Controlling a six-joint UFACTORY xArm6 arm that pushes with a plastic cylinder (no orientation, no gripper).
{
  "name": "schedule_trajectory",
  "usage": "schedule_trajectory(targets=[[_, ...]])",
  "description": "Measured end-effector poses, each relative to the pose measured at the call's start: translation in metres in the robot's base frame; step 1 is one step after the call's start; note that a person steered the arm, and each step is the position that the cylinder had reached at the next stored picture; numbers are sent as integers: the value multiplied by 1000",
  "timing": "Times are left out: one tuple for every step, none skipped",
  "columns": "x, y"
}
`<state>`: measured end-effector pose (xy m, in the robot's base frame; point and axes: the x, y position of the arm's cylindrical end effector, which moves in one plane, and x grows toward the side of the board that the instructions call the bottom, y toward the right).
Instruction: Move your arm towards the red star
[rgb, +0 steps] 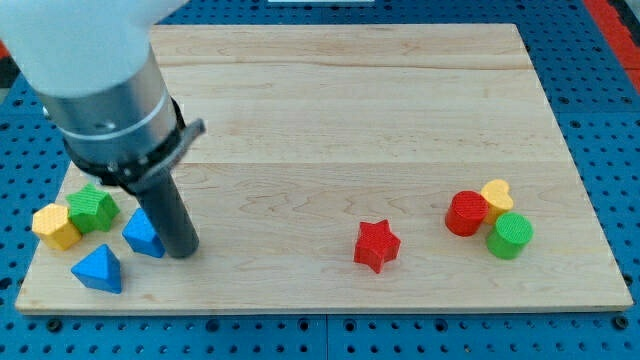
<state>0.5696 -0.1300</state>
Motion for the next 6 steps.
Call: schedule_trajectory(targets=[[40,61],[49,145],[49,223],[46,295],[30,304],[-2,293]])
